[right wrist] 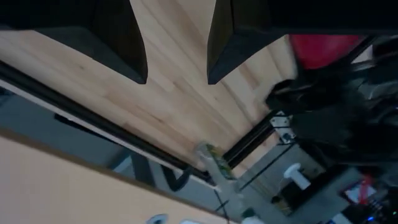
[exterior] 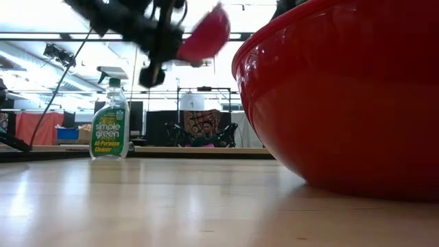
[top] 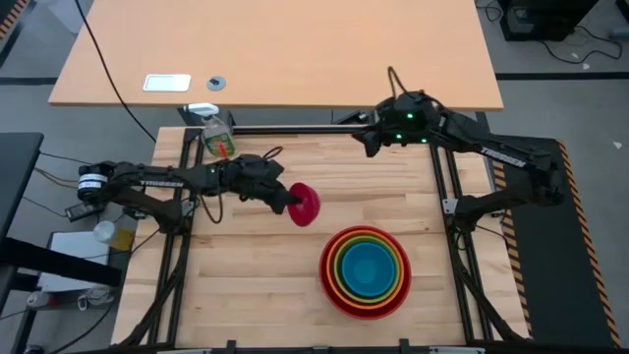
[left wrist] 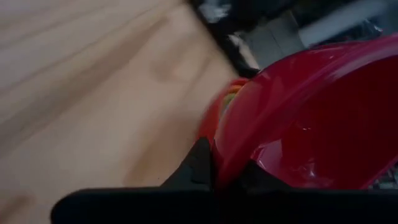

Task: Nest bowls inside each other by size order
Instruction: Stack the pink bowl into the blue bowl

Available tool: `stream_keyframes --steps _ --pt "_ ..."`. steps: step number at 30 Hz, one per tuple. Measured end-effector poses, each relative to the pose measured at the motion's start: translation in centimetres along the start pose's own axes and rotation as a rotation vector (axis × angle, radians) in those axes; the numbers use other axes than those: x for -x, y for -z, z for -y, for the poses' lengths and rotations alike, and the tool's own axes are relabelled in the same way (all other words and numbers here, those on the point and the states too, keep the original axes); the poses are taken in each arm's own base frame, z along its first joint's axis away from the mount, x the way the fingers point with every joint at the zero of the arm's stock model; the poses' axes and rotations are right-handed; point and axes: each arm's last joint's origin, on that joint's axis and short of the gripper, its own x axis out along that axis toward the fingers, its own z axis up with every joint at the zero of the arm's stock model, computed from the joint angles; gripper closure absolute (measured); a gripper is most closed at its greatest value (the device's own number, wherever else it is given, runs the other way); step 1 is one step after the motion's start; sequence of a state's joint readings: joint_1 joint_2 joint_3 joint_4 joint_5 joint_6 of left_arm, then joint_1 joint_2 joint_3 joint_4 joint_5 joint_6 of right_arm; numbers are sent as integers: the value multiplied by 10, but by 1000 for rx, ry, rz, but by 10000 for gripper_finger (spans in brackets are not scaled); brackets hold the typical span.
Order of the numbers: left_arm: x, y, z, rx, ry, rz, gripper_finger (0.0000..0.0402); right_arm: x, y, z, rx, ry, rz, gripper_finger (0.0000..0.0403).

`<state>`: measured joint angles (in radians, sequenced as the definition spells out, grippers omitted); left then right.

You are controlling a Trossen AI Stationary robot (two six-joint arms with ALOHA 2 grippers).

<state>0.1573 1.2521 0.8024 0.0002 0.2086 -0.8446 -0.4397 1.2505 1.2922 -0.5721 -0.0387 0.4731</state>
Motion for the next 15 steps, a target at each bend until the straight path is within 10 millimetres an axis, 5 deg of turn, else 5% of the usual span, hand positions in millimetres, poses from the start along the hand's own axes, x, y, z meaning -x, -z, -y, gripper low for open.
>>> stream_keyframes --steps 8,15 --pt "-6 -31 57 -106 -60 -45 394 57 3 4 33 92 89 229" --pt "-52 -44 85 -117 -65 -75 393 81 12 -1 88 -17 44 229"
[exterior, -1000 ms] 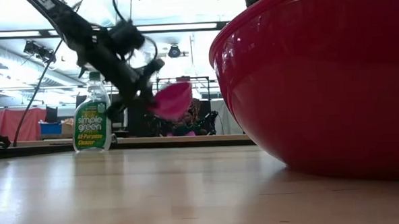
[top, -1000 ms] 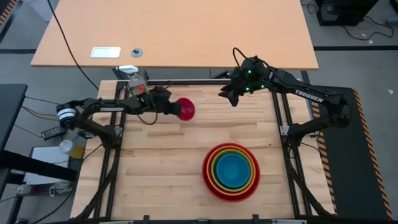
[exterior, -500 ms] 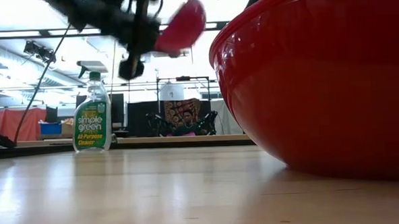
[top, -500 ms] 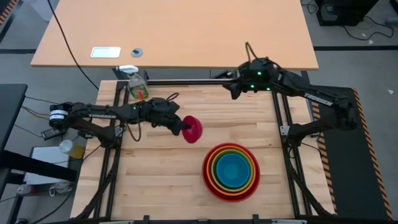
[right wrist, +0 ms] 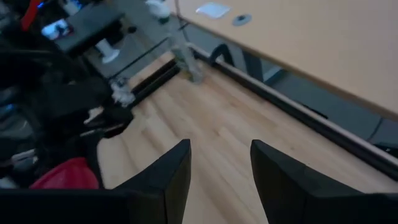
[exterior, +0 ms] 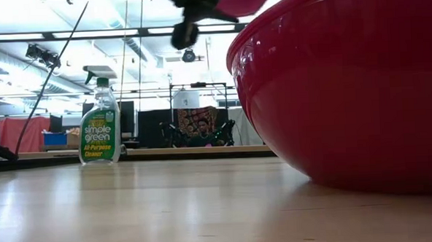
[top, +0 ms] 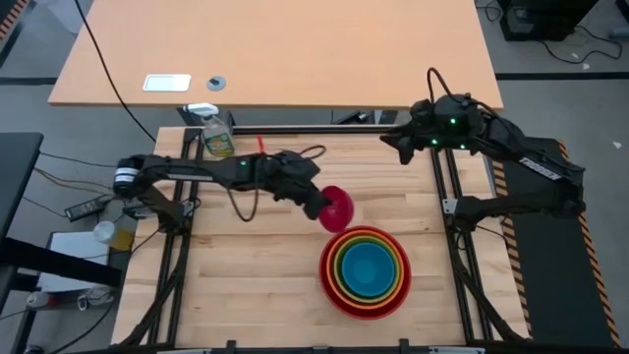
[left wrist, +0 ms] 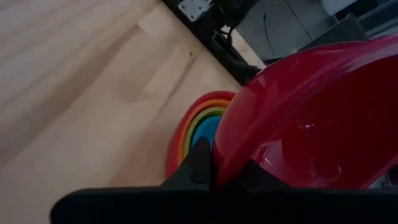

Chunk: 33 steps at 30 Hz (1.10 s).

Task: Nest bowls inside each other by size order
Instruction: Stack the pink bowl into the blue bowl

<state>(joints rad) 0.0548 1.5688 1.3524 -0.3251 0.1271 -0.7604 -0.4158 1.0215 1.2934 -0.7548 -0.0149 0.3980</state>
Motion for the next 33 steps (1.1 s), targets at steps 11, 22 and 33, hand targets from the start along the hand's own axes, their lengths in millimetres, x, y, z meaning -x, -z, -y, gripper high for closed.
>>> stream_keyframes --steps 11,22,33 --pt "-52 -6 40 54 52 29 393 29 13 -10 106 -80 -26 229" --pt "-100 27 28 171 -30 -86 393 44 20 -11 157 -121 5 229" --pt "-118 49 28 241 -15 -204 392 8 50 -2 120 -171 -79 229"
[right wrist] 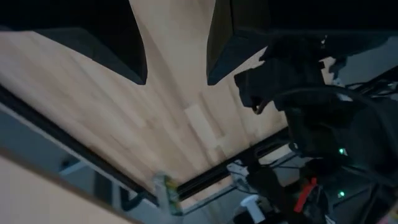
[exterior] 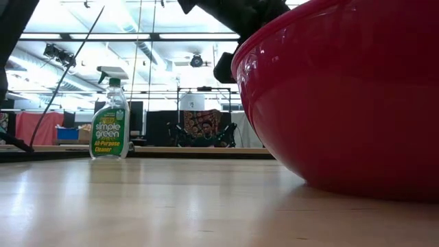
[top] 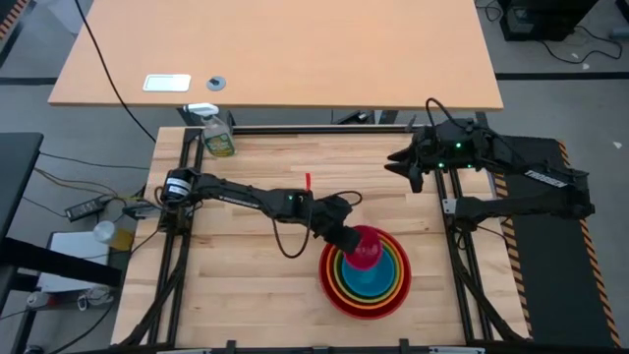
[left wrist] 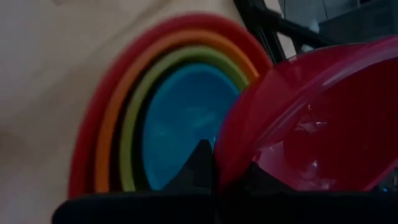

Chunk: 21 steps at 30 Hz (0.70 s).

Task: Nest bowls inside each other by size order
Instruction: Stack the pink bowl into the blue bowl

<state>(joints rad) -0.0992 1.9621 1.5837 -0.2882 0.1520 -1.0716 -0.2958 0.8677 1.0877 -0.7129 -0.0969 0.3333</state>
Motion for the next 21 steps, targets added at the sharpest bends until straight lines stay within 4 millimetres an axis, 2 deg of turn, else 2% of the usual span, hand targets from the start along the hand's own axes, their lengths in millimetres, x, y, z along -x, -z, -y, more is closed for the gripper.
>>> stream_keyframes --steps 5,14,21 --pt "2 2 14 -33 27 2 392 -6 2 1 -6 -28 10 229" --pt "-10 -6 37 -93 -81 -47 392 5 0 2 6 -3 79 229" --pt "-35 -3 31 -83 -221 -108 392 20 2 7 17 47 113 229"
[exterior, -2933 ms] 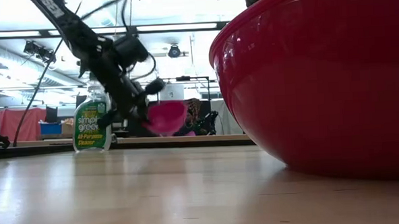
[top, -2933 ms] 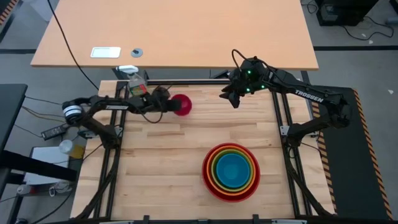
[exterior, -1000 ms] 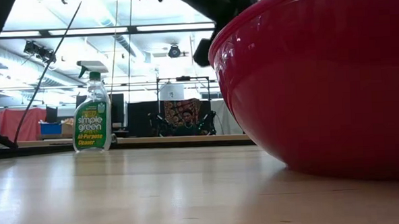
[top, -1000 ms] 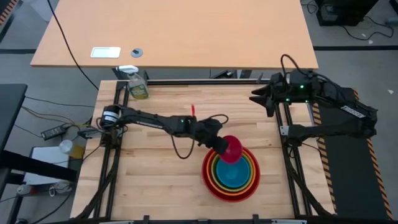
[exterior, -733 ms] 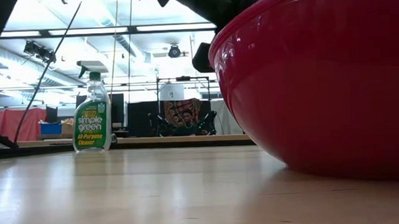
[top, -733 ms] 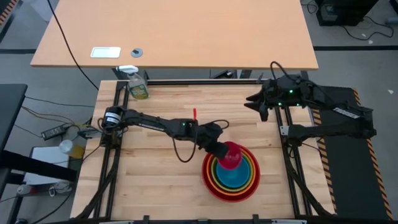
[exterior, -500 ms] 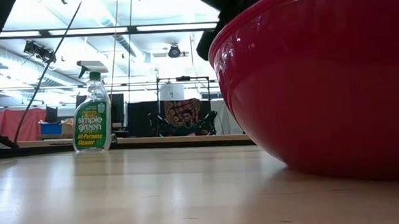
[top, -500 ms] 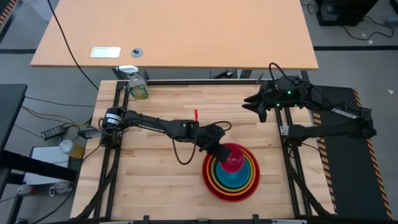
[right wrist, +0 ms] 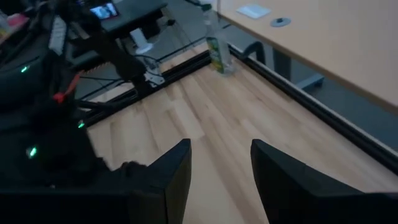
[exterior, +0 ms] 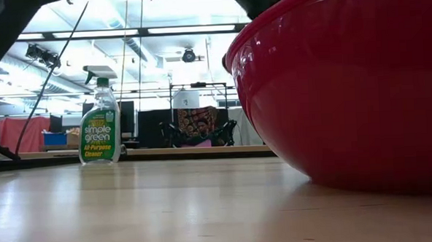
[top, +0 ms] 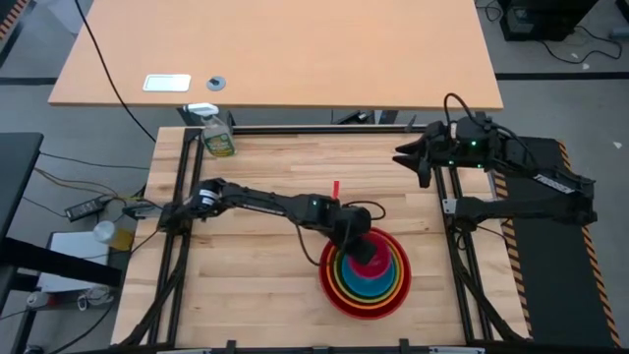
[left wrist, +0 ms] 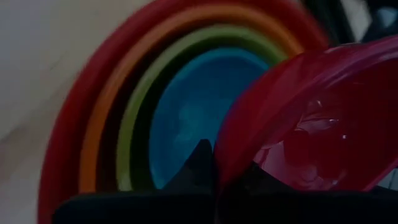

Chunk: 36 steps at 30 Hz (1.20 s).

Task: Nest bowls inside each other by size order
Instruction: Stack the pink bowl into the blue bowl

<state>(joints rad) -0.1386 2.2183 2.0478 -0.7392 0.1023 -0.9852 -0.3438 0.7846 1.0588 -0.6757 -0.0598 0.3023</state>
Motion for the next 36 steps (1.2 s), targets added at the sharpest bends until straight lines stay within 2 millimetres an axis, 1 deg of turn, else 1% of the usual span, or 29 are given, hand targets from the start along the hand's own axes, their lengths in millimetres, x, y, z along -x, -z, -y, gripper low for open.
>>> stream_keyframes --steps 4,7,13,17,19,23,31,33,36 --pt "-13 7 -2 12 -30 -30 392 7 2 3 8 35 7 229" --pt "-12 9 2 0 -3 -17 392 11 3 6 15 51 6 229" --pt "-12 11 9 -36 47 -12 392 11 2 9 19 73 6 229" --pt "-22 17 9 -40 41 -36 392 11 3 9 17 72 4 229" --pt "-32 20 7 -41 32 -49 392 11 3 9 17 71 5 229" --pt "-35 22 4 -31 10 -64 392 11 3 9 12 70 4 229" --pt "-37 19 2 -63 -25 1 391 11 3 8 11 63 2 230" --pt "-37 18 3 -64 -16 12 385 11 3 8 10 63 2 230" --pt "-37 17 4 -65 -4 21 364 11 3 8 9 63 2 229"
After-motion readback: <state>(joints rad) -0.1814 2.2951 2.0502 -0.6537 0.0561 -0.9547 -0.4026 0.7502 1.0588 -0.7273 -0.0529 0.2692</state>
